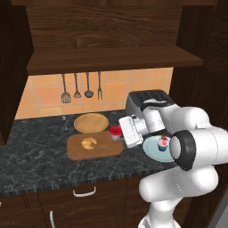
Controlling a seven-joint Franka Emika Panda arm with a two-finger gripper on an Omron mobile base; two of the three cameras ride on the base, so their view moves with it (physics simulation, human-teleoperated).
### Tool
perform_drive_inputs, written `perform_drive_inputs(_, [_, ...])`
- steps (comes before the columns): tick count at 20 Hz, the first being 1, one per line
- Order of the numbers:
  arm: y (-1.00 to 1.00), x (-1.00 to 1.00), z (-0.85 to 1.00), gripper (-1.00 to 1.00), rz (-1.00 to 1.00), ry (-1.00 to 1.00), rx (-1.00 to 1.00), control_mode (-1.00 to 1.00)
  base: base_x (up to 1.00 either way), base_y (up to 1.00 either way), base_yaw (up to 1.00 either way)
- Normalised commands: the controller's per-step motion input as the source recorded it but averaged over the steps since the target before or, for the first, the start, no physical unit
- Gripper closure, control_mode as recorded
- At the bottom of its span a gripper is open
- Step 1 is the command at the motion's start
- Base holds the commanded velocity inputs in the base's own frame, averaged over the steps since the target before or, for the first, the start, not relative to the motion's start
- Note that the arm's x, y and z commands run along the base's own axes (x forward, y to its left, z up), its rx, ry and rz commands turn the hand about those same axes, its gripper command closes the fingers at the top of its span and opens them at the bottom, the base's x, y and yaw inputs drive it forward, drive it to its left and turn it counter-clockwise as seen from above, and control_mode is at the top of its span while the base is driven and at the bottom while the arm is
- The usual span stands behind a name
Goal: From the different types of pastries on the counter, select a croissant and place it on the cutting board. Then retrieve a jar of jam from the cabinet and place it alongside the croissant on the cutting board.
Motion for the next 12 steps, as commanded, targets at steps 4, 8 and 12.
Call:
perform_drive_inputs(4, [0.07,0.04,-0.19,1.0,0.01,0.0,0.0,-1.0,0.0,0.0,0.0])
perform_drive_inputs(8, [0.21,0.0,0.0,1.0,0.0,0.0,0.0,-1.0,0.0,0.0,0.0])
perform_drive_inputs(12, [0.22,0.06,-0.07,1.0,0.0,0.0,-0.02,-1.0,0.0,0.0,0.0])
